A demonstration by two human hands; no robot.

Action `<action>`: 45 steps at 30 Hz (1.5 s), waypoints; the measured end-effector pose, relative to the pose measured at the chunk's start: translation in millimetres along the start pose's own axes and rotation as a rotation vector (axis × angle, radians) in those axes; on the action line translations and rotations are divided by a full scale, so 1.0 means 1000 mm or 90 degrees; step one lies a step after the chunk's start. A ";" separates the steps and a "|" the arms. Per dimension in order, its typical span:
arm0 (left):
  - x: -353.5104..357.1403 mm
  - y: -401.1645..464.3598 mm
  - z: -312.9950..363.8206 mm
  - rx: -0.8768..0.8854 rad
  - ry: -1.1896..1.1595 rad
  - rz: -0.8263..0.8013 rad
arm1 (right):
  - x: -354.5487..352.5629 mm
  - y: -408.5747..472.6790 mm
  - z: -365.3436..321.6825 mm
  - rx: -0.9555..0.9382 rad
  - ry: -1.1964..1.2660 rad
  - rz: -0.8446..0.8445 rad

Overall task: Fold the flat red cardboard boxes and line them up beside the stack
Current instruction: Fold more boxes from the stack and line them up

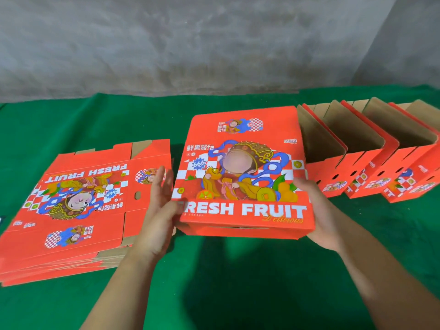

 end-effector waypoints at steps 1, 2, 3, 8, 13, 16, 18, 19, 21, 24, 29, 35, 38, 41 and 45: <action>0.001 0.002 -0.005 -0.030 0.012 -0.008 | -0.003 0.003 0.003 -0.055 -0.032 0.023; 0.003 0.004 -0.010 -0.048 0.028 -0.003 | -0.004 0.003 0.004 -0.119 -0.079 0.034; 0.005 0.006 -0.012 -0.051 0.048 0.019 | -0.003 0.002 0.005 -0.176 -0.152 0.018; -0.003 0.015 -0.021 0.016 0.092 0.139 | -0.010 0.003 0.029 -0.149 -0.542 -0.065; 0.006 0.027 -0.028 0.016 0.050 0.095 | -0.010 0.007 0.045 -0.226 -0.490 0.057; 0.054 0.030 -0.032 -0.039 0.072 -0.004 | -0.005 0.019 0.070 -0.300 -0.431 0.168; 0.097 0.022 -0.041 -0.112 0.059 -0.139 | -0.007 0.033 0.084 -0.344 -0.411 0.276; 0.115 0.017 -0.047 -0.140 0.058 -0.177 | -0.010 0.040 0.089 -0.356 -0.402 0.334; 0.140 0.015 -0.059 -0.168 0.045 -0.202 | -0.020 0.052 0.096 -0.377 -0.397 0.427; 0.151 0.030 -0.074 -0.205 0.008 -0.200 | -0.034 0.073 0.103 -0.385 -0.406 0.483; 0.154 0.067 -0.093 -0.213 0.129 -0.184 | -0.052 0.101 0.111 -0.301 -0.372 0.498; 0.167 0.092 -0.114 -0.273 0.097 -0.152 | -0.065 0.129 0.109 -0.246 -0.306 0.481; 0.165 0.110 -0.121 -0.315 0.061 -0.108 | -0.074 0.144 0.103 -0.238 -0.281 0.456; 0.169 0.131 -0.124 -0.340 0.033 -0.094 | -0.083 0.155 0.095 -0.245 -0.264 0.449; 0.182 0.159 -0.127 -0.356 0.010 -0.087 | -0.094 0.176 0.079 -0.262 -0.280 0.453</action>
Point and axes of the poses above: each hand's wrist, its own y-axis towards the middle knuckle, its own x-axis out of the palm, z = x × y, the point moved 4 cm from there along y, towards the middle knuckle, and after that the axes turned 1 degree about -z, right-handed, at the moved point
